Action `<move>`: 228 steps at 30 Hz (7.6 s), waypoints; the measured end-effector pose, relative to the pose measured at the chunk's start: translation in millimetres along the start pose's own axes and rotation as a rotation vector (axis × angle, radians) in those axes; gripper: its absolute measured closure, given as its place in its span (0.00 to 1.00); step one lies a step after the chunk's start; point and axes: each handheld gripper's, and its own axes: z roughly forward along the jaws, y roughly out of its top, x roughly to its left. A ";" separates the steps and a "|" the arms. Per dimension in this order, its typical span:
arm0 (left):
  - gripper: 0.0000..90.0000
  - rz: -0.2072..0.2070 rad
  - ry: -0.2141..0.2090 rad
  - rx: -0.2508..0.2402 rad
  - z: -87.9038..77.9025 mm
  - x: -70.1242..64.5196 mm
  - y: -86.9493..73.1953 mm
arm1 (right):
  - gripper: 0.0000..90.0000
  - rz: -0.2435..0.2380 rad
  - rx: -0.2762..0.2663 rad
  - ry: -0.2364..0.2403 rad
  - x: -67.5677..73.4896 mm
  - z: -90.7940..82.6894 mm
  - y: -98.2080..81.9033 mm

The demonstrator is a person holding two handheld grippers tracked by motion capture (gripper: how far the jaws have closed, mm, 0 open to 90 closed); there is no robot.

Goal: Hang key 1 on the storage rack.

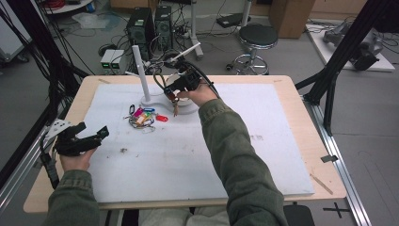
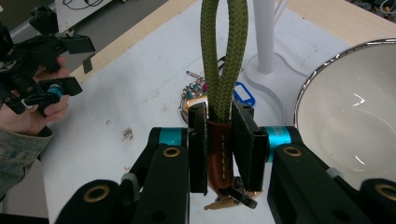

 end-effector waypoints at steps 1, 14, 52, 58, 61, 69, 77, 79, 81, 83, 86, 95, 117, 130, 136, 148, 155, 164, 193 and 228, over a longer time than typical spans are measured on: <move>0.02 0.000 -0.001 -0.001 0.1 0.1 0.0 | 0.85 -0.005 0.000 0.002 -0.5 1.7 1.2; 0.02 -0.001 -0.002 -0.002 0.2 0.8 0.1 | 0.85 -0.016 0.002 0.025 3.7 15.2 22.0; 0.02 -0.006 -0.004 -0.004 1.1 2.7 -0.2 | 0.85 0.009 0.017 0.016 -2.0 54.1 62.8; 0.02 -0.008 -0.003 -0.004 1.7 2.9 -0.3 | 0.84 0.015 0.031 -0.008 -5.4 57.3 61.5; 0.02 -0.008 -0.004 -0.003 2.2 2.8 -0.4 | 0.80 0.021 0.022 -0.003 -5.2 58.0 59.2; 0.02 -0.009 -0.006 -0.006 1.9 2.3 -0.3 | 0.50 -0.001 -0.004 -0.035 -3.2 49.6 50.4; 0.02 -0.018 -0.009 -0.007 2.3 2.2 -0.2 | 0.19 0.012 -0.005 -0.127 2.3 36.0 46.7; 0.02 -0.019 -0.008 -0.007 2.0 2.3 -0.1 | 0.12 0.009 0.010 -0.140 3.7 33.2 45.5; 0.02 -0.019 -0.007 -0.008 1.8 2.6 -0.1 | 0.09 0.005 0.020 -0.161 4.8 30.4 44.5; 0.02 -0.019 -0.006 -0.009 1.8 2.7 -0.1 | 0.01 -0.001 0.025 -0.185 6.2 27.0 43.3; 0.02 -0.019 -0.006 -0.007 2.0 2.5 -0.1 | 0.01 0.011 -0.016 -0.218 7.8 19.9 40.2; 0.02 -0.017 -0.005 -0.007 2.5 2.5 -0.1 | 0.01 0.012 -0.040 -0.249 4.7 1.3 18.9; 0.02 -0.014 -0.003 -0.005 2.5 1.8 -0.1 | 0.01 0.015 -0.049 -0.281 -1.7 -25.5 -26.8; 0.02 -0.011 -0.003 -0.003 2.4 0.6 0.1 | 0.01 0.049 -0.040 -0.308 -11.8 -44.1 -62.6; 0.02 -0.010 -0.006 -0.004 2.7 0.1 0.2 | 0.01 0.076 -0.032 -0.337 -17.9 -62.3 -83.7; 0.02 -0.012 -0.007 -0.008 4.2 -1.3 1.2 | 0.01 0.127 -0.060 -0.394 -22.1 -104.6 -124.9; 0.02 -0.012 -0.015 -0.006 6.5 -2.9 1.1 | 0.01 0.160 -0.106 -0.419 -25.2 -121.7 -150.4; 0.02 -0.011 -0.013 -0.003 6.5 -2.8 1.5 | 0.01 0.198 -0.121 -0.442 -30.4 -130.6 -176.1; 0.02 0.003 -0.008 0.005 7.2 -4.6 1.4 | 0.01 0.279 -0.246 -0.535 -37.2 -139.1 -255.1; 0.02 0.030 -0.019 0.046 13.4 -11.4 4.0 | 0.01 0.256 -0.393 -0.672 -27.5 -146.4 -310.4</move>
